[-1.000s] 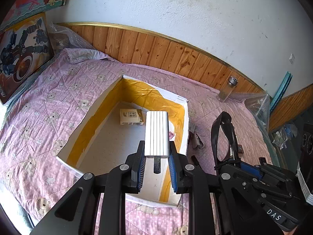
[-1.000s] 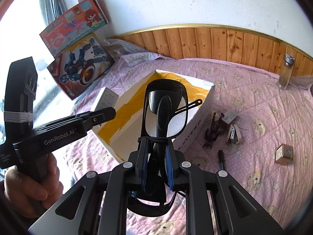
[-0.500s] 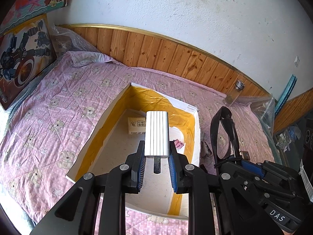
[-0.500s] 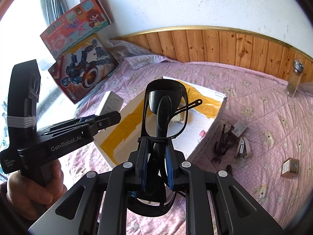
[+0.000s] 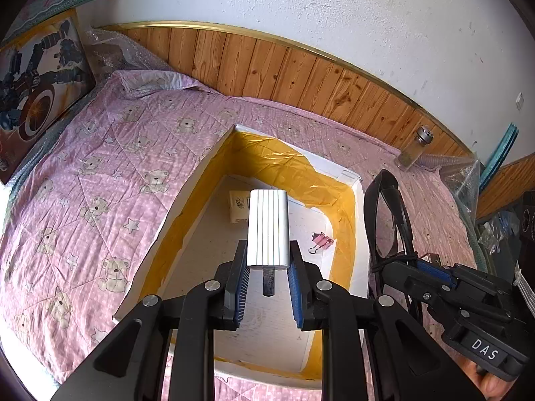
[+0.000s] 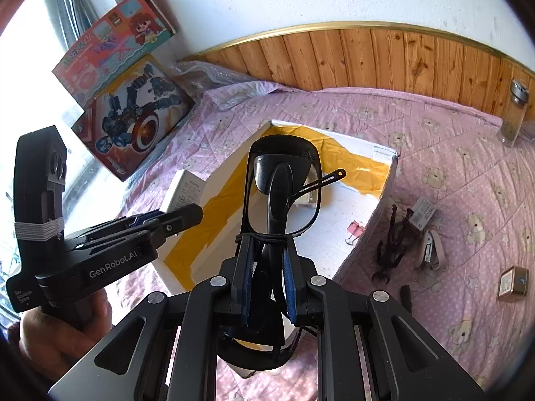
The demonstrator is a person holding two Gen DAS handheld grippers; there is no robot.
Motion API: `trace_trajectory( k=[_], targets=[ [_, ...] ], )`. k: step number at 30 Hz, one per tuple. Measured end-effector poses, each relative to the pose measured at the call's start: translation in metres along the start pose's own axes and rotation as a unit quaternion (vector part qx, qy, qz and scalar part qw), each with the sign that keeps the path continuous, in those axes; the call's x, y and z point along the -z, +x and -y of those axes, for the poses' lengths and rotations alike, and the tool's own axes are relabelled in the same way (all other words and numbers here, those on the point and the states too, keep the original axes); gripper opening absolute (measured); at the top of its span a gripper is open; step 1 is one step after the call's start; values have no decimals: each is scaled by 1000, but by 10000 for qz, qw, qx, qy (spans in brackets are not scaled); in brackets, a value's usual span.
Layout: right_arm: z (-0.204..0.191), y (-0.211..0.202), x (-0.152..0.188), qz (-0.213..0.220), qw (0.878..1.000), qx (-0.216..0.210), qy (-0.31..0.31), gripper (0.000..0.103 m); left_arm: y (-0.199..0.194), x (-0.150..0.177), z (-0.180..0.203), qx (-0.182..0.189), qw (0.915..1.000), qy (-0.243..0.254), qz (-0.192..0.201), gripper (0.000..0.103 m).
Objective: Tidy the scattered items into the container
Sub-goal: 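Carry the charger and glasses with both tools over the open box, then open both tools to drop the charger and glasses into the box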
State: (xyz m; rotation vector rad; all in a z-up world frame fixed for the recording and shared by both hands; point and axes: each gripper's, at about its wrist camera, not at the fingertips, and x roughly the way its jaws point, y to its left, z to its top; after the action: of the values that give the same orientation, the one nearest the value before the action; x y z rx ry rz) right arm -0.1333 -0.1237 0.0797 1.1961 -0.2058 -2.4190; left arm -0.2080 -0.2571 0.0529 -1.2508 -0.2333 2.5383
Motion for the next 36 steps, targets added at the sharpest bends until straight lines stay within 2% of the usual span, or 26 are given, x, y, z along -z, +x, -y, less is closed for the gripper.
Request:
trace_trajectory(
  k=[12, 21, 33, 36],
  targets=[
    [14, 26, -11, -260, 9990, -85, 341, 17, 24, -4, -10, -118, 9991, 54, -402, 23],
    [9, 56, -17, -479, 9984, -104, 272, 17, 50, -2, -11, -472, 9956, 257, -764, 23],
    [24, 104, -24, -1035, 9938, 356, 215, 18, 81, 3, -12, -684, 9895, 455, -1186, 23],
    [27, 112, -25, -1134, 9923, 472, 168, 23, 88, 2, -14, -698, 9885, 428, -1270, 23]
  ],
)
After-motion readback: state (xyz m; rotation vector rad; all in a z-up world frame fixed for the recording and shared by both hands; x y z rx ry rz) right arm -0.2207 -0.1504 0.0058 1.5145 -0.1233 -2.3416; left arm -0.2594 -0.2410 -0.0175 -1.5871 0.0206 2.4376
